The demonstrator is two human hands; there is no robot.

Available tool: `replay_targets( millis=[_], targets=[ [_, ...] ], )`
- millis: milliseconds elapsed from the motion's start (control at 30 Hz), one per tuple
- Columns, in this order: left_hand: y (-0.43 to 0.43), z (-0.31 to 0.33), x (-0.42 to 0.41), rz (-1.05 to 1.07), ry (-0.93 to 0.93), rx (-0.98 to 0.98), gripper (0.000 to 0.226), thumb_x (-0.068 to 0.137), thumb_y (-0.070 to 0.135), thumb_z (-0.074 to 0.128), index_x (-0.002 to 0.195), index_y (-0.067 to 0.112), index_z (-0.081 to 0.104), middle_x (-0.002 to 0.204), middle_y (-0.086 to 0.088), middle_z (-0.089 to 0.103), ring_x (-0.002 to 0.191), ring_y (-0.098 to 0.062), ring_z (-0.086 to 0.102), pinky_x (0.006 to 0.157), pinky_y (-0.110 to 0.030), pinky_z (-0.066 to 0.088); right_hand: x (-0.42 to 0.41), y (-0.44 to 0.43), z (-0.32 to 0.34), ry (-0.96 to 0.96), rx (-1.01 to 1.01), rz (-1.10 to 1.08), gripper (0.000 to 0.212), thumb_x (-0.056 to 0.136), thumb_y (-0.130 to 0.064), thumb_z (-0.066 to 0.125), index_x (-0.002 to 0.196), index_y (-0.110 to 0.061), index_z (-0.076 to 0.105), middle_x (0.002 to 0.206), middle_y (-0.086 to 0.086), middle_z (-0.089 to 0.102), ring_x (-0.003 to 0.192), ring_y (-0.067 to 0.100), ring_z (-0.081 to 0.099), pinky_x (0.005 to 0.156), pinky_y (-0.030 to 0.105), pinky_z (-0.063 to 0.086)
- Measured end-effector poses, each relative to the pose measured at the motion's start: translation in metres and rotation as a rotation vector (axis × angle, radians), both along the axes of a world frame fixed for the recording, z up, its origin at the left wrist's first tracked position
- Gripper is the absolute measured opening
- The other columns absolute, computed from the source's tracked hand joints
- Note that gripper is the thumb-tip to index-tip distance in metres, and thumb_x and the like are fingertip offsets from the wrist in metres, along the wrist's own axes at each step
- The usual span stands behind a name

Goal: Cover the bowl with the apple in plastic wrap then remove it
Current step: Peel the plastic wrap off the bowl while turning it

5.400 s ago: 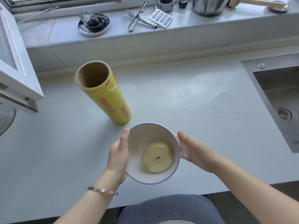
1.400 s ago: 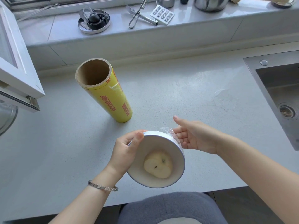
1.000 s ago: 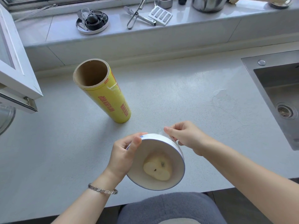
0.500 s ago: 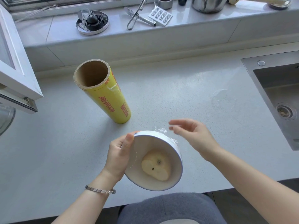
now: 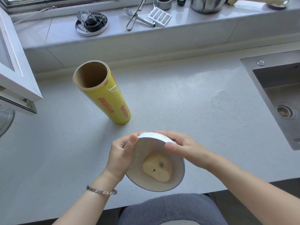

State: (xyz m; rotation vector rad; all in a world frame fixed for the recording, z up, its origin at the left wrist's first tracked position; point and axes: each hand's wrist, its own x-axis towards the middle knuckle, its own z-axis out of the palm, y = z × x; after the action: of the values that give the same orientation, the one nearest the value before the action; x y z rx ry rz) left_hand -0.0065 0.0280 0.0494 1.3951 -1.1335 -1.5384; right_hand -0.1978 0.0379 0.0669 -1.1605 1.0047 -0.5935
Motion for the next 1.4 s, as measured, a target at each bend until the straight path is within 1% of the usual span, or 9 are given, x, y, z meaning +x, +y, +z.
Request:
replay_targets(
  millis=[233,300,400,467,567,700,867,1167,1400],
  targets=[
    [0.006,0.005,-0.014,0.095,0.005,0.147,0.041,0.074,0.054,0.051,0.065,0.021,0.073,0.066,0.002,0.066,0.071,-0.022,0.055,0.06,-0.029,0.045,-0.004,-0.004,-0.003,0.006,0.194,-0.163,0.035,0.07,-0.046,0.062,0.09,-0.02,0.073,0.083,0.002,0.073,0.075,0.015,0.068,0.065,0.022,0.052],
    [0.006,0.008,-0.014,0.008,0.044,0.256,0.042,0.075,0.051,0.048,0.077,0.016,0.071,0.073,-0.005,0.068,0.073,-0.021,0.06,0.063,-0.03,0.049,-0.006,-0.008,-0.002,0.029,0.268,-0.18,0.032,0.068,-0.046,0.062,0.07,-0.016,0.072,0.067,0.0,0.069,0.062,0.015,0.063,0.058,0.022,0.047],
    [-0.007,0.01,-0.007,-0.205,-0.037,0.275,0.043,0.081,0.049,0.054,0.097,0.012,0.069,0.097,-0.007,0.071,0.089,-0.019,0.064,0.081,-0.033,0.047,-0.009,-0.011,-0.006,0.092,0.313,-0.162,0.06,0.056,-0.057,0.065,0.082,-0.003,0.065,0.073,0.015,0.057,0.068,0.024,0.053,0.059,0.028,0.04],
    [-0.021,0.016,-0.004,-0.34,-0.133,0.236,0.054,0.077,0.053,0.047,0.105,0.012,0.068,0.11,-0.006,0.069,0.1,-0.017,0.063,0.09,-0.032,0.044,-0.008,-0.014,-0.004,0.132,0.33,-0.125,0.068,0.052,-0.059,0.064,0.085,0.0,0.065,0.074,0.014,0.057,0.067,0.023,0.054,0.059,0.027,0.041],
    [-0.027,0.026,-0.009,-0.496,-0.15,0.267,0.058,0.079,0.064,0.047,0.098,0.015,0.071,0.098,-0.004,0.073,0.092,-0.016,0.067,0.086,-0.028,0.047,-0.005,-0.023,0.003,0.182,0.342,-0.066,0.066,0.053,-0.059,0.066,0.085,-0.001,0.069,0.073,0.01,0.063,0.064,0.02,0.059,0.06,0.025,0.044],
    [-0.021,0.027,-0.016,-0.371,-0.12,0.279,0.052,0.069,0.061,0.042,0.089,0.024,0.072,0.1,-0.004,0.074,0.096,-0.019,0.068,0.089,-0.03,0.05,-0.001,-0.031,0.009,0.23,0.33,-0.059,0.073,0.057,-0.062,0.069,0.092,0.002,0.069,0.078,0.011,0.065,0.07,0.022,0.061,0.068,0.032,0.044],
    [-0.008,0.013,-0.015,-0.158,-0.058,0.339,0.052,0.062,0.063,0.047,0.069,0.02,0.076,0.074,-0.006,0.072,0.07,-0.021,0.065,0.066,-0.031,0.048,-0.014,-0.032,0.009,0.155,0.411,-0.273,0.052,0.087,-0.048,0.048,0.1,-0.001,0.067,0.104,0.017,0.067,0.086,0.022,0.062,0.086,0.032,0.05],
    [0.004,0.01,-0.012,-0.078,-0.046,0.291,0.055,0.058,0.063,0.05,0.067,0.011,0.067,0.069,-0.011,0.058,0.066,-0.02,0.051,0.058,-0.029,0.038,-0.02,-0.027,0.018,0.182,0.352,-0.124,0.016,0.083,-0.025,0.064,0.078,-0.01,0.068,0.07,0.0,0.058,0.069,0.011,0.052,0.067,0.017,0.047],
    [0.002,0.012,-0.012,-0.134,-0.124,0.185,0.083,0.058,0.07,0.055,0.078,-0.01,0.059,0.072,-0.011,0.05,0.068,-0.02,0.044,0.066,-0.033,0.031,-0.015,-0.036,0.018,0.192,0.441,-0.102,0.02,0.081,-0.021,0.067,0.063,-0.015,0.061,0.05,-0.008,0.052,0.049,0.004,0.047,0.054,0.014,0.045]
  ],
)
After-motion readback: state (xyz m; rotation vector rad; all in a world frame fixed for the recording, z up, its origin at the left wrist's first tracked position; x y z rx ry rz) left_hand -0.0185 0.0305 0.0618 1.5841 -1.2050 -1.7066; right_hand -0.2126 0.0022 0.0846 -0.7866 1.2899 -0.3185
